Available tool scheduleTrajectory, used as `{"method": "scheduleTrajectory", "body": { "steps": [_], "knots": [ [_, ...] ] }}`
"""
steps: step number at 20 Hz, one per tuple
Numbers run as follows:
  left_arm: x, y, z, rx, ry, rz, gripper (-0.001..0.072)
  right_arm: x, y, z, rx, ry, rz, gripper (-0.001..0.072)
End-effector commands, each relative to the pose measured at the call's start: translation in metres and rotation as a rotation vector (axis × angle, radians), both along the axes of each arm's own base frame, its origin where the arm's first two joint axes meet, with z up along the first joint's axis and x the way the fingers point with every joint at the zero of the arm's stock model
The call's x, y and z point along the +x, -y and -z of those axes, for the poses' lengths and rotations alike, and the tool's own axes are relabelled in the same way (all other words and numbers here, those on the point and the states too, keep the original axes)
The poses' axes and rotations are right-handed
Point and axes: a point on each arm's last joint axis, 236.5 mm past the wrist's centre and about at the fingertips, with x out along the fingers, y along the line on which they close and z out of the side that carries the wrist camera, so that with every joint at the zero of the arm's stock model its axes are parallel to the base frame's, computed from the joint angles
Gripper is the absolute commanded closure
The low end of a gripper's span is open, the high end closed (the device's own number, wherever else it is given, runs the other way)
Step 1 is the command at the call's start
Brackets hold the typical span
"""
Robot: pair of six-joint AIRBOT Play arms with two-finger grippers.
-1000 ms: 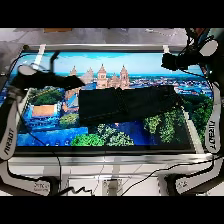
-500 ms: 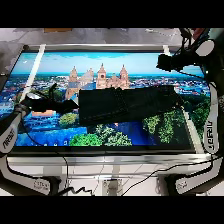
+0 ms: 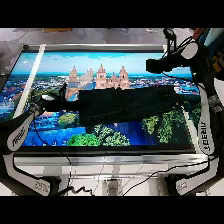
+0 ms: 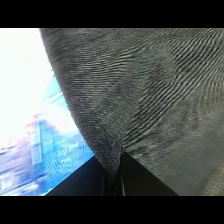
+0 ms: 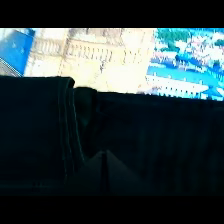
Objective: Fold the clothes and pants, and hang the long-sleeved shirts on hangers.
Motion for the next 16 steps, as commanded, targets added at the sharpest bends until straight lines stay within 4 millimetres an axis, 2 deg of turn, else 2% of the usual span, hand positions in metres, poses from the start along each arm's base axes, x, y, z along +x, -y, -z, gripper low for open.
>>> {"method": "scheduleTrajectory", "body": {
  "steps": [1,4,7,9,11,12,14,16],
  "knots": [
    [0.005,0.011,-0.038,-0.035,0.046,0.082,0.0689,-0.011,-0.014,0.052,0.014,-0.121,-0.021,0.0681],
    [-0.001,-0.008,-0.080,0.059,0.003,0.152,0.0690,-0.020,-0.054,0.107,0.060,-0.209,-0.056,0.0680],
    [-0.018,-0.037,-0.130,0.241,-0.012,0.246,0.0689,-0.029,-0.125,0.151,0.127,-0.246,-0.112,0.0680],
    [-0.019,-0.047,-0.179,0.289,0.052,0.236,0.0689,-0.038,-0.180,0.172,0.172,-0.250,-0.131,0.0681],
    [-0.018,-0.049,-0.221,0.299,0.141,0.199,0.0689,-0.052,-0.241,0.179,0.260,-0.249,-0.133,0.0681],
    [-0.020,-0.050,-0.236,0.305,0.177,0.192,0.0688,-0.061,-0.269,0.181,0.298,-0.244,-0.136,0.0681],
    [-0.025,-0.051,-0.256,0.313,0.223,0.181,0.0688,-0.077,-0.312,0.189,0.342,-0.238,-0.103,0.0682],
    [-0.029,-0.053,-0.265,0.316,0.244,0.173,0.0688,-0.087,-0.340,0.189,0.395,-0.238,-0.053,0.0682]
  ]
}}
